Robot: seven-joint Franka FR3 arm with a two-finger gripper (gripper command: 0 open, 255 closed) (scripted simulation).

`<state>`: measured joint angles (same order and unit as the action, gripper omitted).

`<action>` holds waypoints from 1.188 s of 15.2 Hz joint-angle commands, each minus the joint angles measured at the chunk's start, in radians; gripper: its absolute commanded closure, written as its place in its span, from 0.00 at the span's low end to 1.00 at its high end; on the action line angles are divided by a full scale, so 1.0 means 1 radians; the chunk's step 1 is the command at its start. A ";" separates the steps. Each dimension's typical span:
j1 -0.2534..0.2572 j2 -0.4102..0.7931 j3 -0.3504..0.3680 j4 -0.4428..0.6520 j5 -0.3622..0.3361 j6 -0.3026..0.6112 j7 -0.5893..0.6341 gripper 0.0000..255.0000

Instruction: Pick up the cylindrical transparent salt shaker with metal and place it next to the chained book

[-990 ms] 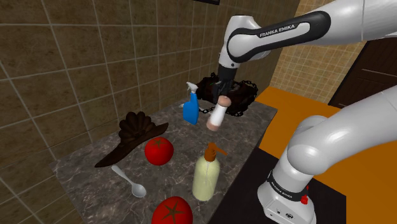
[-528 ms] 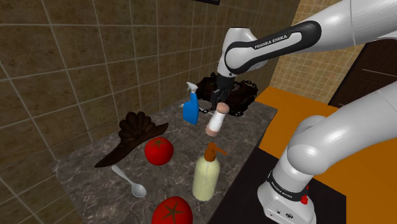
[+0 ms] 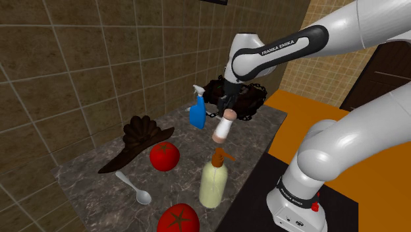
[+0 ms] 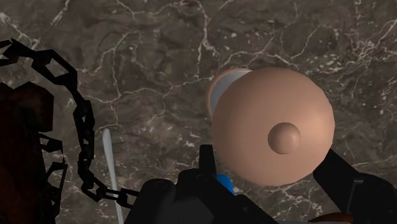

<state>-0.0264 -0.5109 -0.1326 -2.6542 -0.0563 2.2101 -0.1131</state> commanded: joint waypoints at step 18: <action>-0.001 -0.064 0.008 0.085 0.001 -0.148 0.002 0.00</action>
<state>-0.0278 -0.5746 -0.1245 -2.5697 -0.0551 2.0625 -0.1111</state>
